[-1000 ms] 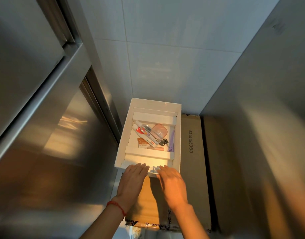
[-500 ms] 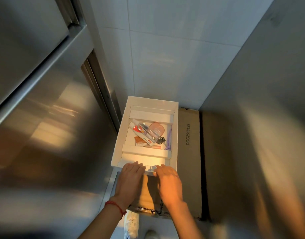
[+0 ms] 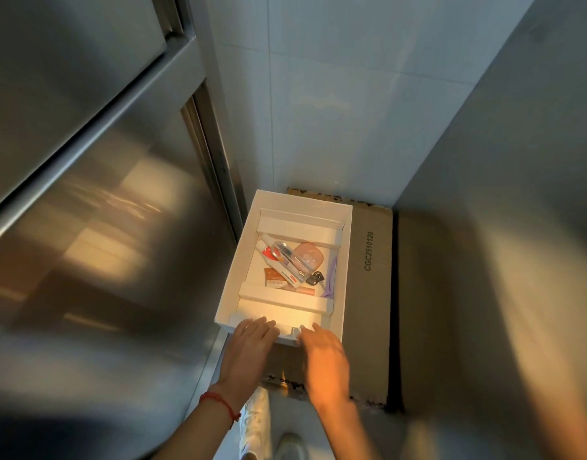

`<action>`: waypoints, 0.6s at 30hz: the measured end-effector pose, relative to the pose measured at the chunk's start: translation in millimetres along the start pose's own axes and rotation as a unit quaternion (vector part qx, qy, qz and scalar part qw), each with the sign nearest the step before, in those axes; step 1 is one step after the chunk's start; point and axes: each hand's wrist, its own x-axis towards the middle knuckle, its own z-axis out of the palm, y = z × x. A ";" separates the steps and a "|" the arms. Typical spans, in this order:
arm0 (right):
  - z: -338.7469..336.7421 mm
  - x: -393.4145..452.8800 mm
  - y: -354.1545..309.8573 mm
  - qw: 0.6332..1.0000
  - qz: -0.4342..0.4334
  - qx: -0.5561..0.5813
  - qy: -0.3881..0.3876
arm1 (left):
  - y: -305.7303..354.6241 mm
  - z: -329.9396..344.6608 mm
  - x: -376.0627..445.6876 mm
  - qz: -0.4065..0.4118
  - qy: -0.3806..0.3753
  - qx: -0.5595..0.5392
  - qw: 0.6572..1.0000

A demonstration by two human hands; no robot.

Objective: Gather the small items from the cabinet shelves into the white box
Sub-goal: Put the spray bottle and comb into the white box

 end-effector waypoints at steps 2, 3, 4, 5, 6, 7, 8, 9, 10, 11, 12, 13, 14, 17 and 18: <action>-3.5 0.1 -3.4 1.000 0.003 -0.016 -0.016 | -1.3 3.9 -2.6 0.002 0.021 -0.009 1.000; -6.0 1.3 -5.7 0.999 0.008 -0.029 -0.025 | -1.6 4.8 -3.1 0.002 0.030 -0.013 0.999; -6.3 1.8 -4.7 0.999 0.015 -0.010 -0.028 | -1.7 5.2 -3.5 0.003 0.038 -0.015 0.999; -6.9 2.8 -4.5 1.000 0.016 -0.016 -0.017 | -1.9 5.6 -3.7 0.006 0.044 -0.015 0.999; -7.8 3.0 -4.4 0.999 0.014 -0.019 -0.031 | -2.2 5.9 -3.9 0.010 0.048 -0.013 0.999; -8.0 2.4 -5.1 0.999 0.010 -0.030 -0.030 | -2.3 6.0 -3.8 0.012 0.052 -0.011 0.999; -6.2 1.8 -4.4 0.999 0.008 -0.025 -0.032 | -2.8 6.7 -3.2 0.015 0.056 -0.011 0.998; -5.3 3.2 -2.7 0.999 0.015 -0.021 -0.025 | -3.5 7.8 -2.4 0.018 0.062 -0.013 0.998; -3.0 4.1 1.1 0.999 0.020 -0.020 -0.020 | -4.4 9.0 -1.1 0.021 0.066 -0.013 0.998; -2.6 5.8 1.5 0.999 0.022 -0.033 -0.017 | -5.3 10.1 0.3 0.024 0.069 -0.012 0.997; -3.4 7.1 0.4 0.999 0.026 -0.028 -0.028 | -6.1 10.7 1.7 0.026 0.071 -0.011 0.997; -3.1 8.6 -0.1 0.999 0.020 -0.027 -0.024 | -7.1 11.4 2.7 0.028 0.074 -0.010 0.997; -1.8 9.4 1.6 0.999 0.018 -0.022 -0.018 | -7.9 11.9 3.5 0.031 0.077 -0.008 0.997; -1.0 5.2 2.8 1.000 0.010 -0.028 0.003 | -8.8 13.6 1.9 0.042 0.084 -0.009 0.996; -0.6 3.4 2.5 1.000 0.007 -0.028 0.005 | -9.0 13.8 1.2 0.046 0.085 -0.009 0.995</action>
